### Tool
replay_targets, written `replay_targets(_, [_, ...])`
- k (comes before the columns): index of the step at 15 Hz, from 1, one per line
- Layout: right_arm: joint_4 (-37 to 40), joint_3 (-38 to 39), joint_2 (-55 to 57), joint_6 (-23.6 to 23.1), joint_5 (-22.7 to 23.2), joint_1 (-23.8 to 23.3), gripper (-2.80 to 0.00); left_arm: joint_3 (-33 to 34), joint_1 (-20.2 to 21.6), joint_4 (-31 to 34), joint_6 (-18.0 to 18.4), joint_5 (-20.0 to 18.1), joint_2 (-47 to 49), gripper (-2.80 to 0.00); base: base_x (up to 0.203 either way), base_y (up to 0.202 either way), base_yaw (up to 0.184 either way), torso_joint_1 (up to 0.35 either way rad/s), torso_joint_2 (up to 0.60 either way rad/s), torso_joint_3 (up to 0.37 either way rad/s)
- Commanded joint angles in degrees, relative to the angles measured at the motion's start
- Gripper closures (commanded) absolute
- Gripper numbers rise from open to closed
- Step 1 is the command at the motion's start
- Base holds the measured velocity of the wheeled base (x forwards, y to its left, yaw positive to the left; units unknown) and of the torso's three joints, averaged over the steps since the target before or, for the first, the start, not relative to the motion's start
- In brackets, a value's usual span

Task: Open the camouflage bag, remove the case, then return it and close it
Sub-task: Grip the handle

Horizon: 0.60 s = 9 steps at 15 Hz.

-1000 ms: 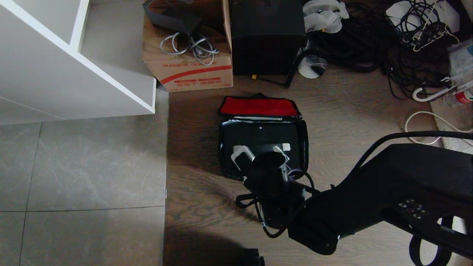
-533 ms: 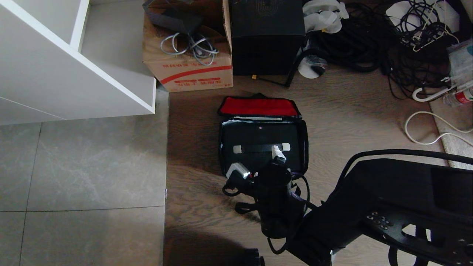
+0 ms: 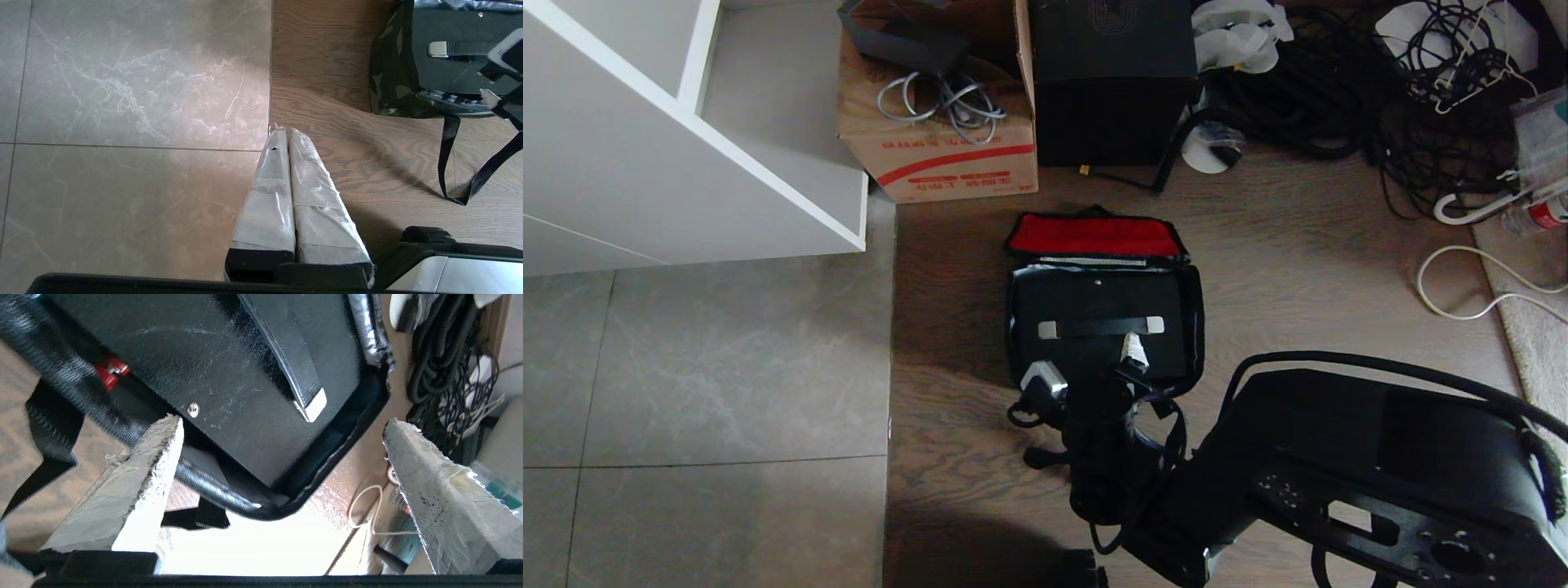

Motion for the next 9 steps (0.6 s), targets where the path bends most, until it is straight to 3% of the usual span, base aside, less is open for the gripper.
replay_targets(1, [-0.84,-1.18,2.14,-0.44,-0.38,-0.57,-2.80,0.53,0.00,-0.05,-0.02,0.07,0.00,0.00,0.000,0.000,0.000,0.000,0.00,0.000])
replay_targets(3, [0.21,-1.30,1.53,-2.16,-0.34,-1.36,-2.80,0.53,0.00,-0.05,-0.02,0.07,0.00,0.00,0.000,0.000,0.000,0.000,0.00,0.000])
replay_targets(5, [2.83,-1.69,-1.17,-8.08,0.31,-2.76,-2.80,0.53,0.00,-0.05,-0.02,0.07,0.00,0.00,0.000,0.000,0.000,0.000,0.00,0.000])
replay_targets(6, [5.53,-1.20,-2.37,-8.14,1.22,-3.41,-2.80,0.53,0.00,-0.05,-0.02,0.07,0.00,0.00,0.000,0.000,0.000,0.000,0.00,0.000])
replay_targets(7, [6.14,-0.82,-3.29,-6.37,5.10,-3.98,-2.80,0.53,0.00,-0.05,-0.02,0.05,0.00,0.00,0.000,0.000,0.000,0.000,0.00,0.000])
replay_targets(9, [6.64,-0.72,-5.72,-0.70,18.08,-5.28,-2.80,0.53,0.00,-0.05,-0.02,0.07,0.00,0.00,0.000,0.000,0.000,0.000,0.00,0.000])
